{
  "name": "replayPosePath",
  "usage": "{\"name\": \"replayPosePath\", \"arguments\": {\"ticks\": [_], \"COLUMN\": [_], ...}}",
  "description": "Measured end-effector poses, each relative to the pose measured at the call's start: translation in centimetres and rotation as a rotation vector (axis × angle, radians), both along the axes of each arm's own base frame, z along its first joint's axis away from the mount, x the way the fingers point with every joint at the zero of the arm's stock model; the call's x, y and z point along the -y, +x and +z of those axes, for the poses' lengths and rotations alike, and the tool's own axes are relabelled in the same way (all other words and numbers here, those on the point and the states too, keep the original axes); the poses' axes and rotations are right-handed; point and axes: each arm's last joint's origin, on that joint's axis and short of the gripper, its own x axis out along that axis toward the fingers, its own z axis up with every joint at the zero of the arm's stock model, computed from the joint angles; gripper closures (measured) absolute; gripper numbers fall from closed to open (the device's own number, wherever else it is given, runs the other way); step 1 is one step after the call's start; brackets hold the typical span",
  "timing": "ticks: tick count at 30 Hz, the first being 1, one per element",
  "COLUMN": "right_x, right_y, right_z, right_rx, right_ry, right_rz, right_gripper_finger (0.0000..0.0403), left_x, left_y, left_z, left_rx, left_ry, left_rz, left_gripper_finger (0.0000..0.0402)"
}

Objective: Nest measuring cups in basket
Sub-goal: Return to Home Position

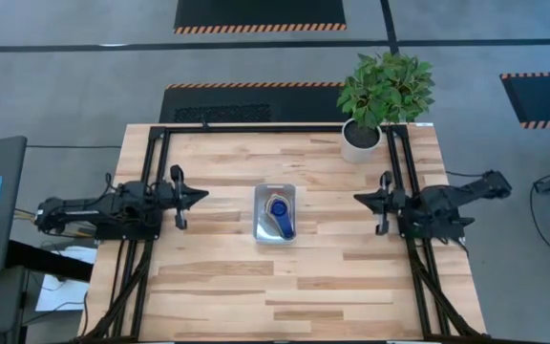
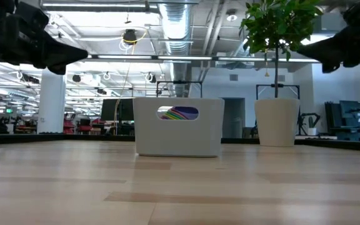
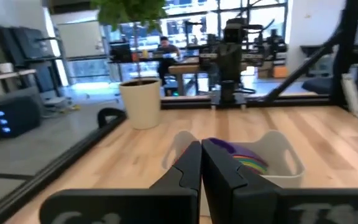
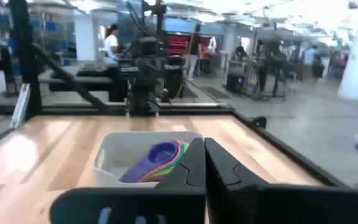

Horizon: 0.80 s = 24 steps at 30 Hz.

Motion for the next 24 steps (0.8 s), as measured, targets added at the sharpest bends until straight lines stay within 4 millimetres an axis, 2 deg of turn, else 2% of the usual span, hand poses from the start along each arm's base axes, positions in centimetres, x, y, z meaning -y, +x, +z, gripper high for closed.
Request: {"name": "replayPosePath", "arguments": {"ticks": [3, 6, 10, 18, 24], "right_x": [0.4, 0.7, 1.2, 1.5, 1.5], "right_y": [0.2, 0.4, 0.5, 0.5, 0.5], "right_z": [-0.1, -0.3, -0.4, -0.5, -0.5], "right_rx": [-0.002, -0.026, -0.053, -0.021, -0.018], "right_ry": [0.038, 0.023, -0.065, 0.131, 0.152], "right_rz": [0.052, 0.106, 0.044, 0.018, 0.021], "right_gripper_finger": [0.0388, 0.0382, 0.0382, 0.0371, 0.0365], "left_x": [-0.3, -0.4, -0.6, -0.8, -0.8], "left_y": [0.0, 0.0, 0.0, 0.1, 0.1], "left_z": [0.0, -0.2, -0.2, -0.5, -0.5], "left_rx": [-0.003, -0.014, -0.017, -0.079, -0.074], "left_ry": [0.007, -0.033, -0.031, 0.163, 0.141], "left_rz": [0.023, -0.024, -0.01, 0.006, 0.006], "left_gripper_finger": [0.0401, 0.0401, 0.0401, 0.0401, 0.0401]}}
